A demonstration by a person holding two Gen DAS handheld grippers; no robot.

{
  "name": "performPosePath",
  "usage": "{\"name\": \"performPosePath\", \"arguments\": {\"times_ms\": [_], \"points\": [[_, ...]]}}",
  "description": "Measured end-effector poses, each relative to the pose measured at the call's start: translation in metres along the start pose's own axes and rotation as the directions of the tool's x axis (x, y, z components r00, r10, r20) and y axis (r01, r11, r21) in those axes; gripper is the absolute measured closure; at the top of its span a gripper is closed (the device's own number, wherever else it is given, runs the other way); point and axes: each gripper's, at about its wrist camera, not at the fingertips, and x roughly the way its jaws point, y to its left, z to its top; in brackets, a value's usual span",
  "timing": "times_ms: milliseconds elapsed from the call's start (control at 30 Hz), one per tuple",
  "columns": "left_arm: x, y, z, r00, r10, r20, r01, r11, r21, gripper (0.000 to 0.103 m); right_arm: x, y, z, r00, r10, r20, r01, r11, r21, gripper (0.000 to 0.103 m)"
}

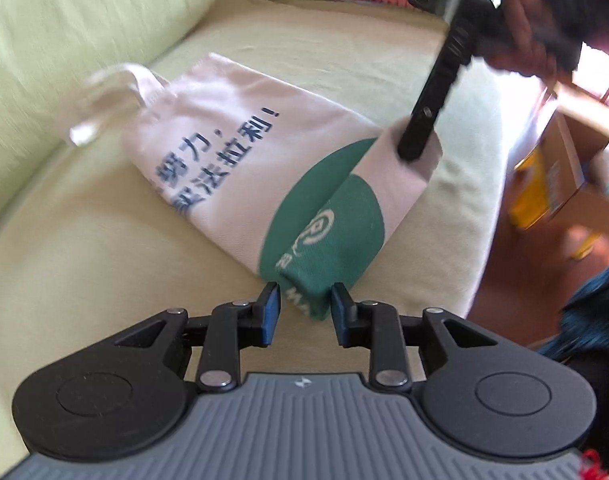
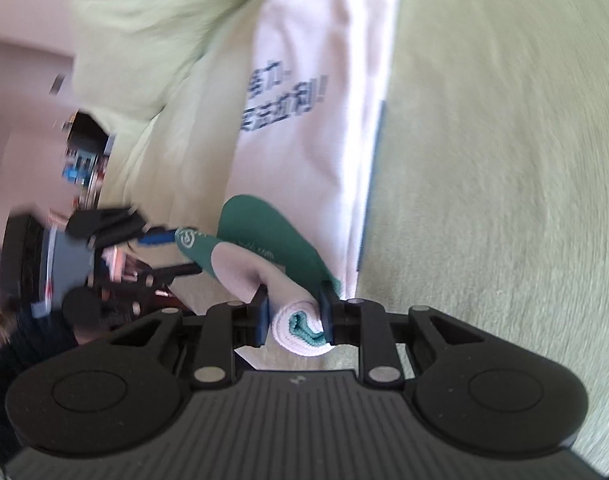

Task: Fold shopping bag
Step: 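Release the folded end and open both grippers above the bag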

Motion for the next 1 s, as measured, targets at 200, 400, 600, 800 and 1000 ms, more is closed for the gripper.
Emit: {"name": "performPosePath", "arguments": {"times_ms": [200, 400, 600, 800, 1000], "points": [[-0.016, -0.031, 0.013, 0.992, 0.004, 0.128, -0.019, 0.993, 0.116, 0.069, 0.006, -0.004, 0.010, 1.000, -0.020, -0.020, 0.022, 0.994, 0.103, 0.084], [0.027, -0.037, 0.023, 0.997, 0.034, 0.066, -0.039, 0.996, 0.082, 0.072, 0.010, -0.008, 0.005, 1.000, -0.021, -0.003, 0.021, 0.985, 0.172, 0.084], [0.037, -0.034, 0.026, 0.999, 0.041, 0.031, -0.040, 0.999, -0.013, 0.072, 0.000, -0.004, -0.018, 0.982, -0.027, 0.185, -0.008, 0.982, 0.189, 0.081], [0.042, -0.032, 0.030, 0.999, 0.040, 0.002, -0.040, 0.995, -0.089, 0.072, -0.024, 0.043, -0.090, 0.766, -0.240, 0.597, 0.341, 0.938, -0.060, 0.069], [0.045, -0.032, 0.032, 0.999, 0.043, -0.006, -0.043, 0.997, -0.066, 0.072, 0.012, 0.094, -0.153, 0.574, -0.226, 0.787, 0.784, 0.427, -0.449, 0.077]]}}
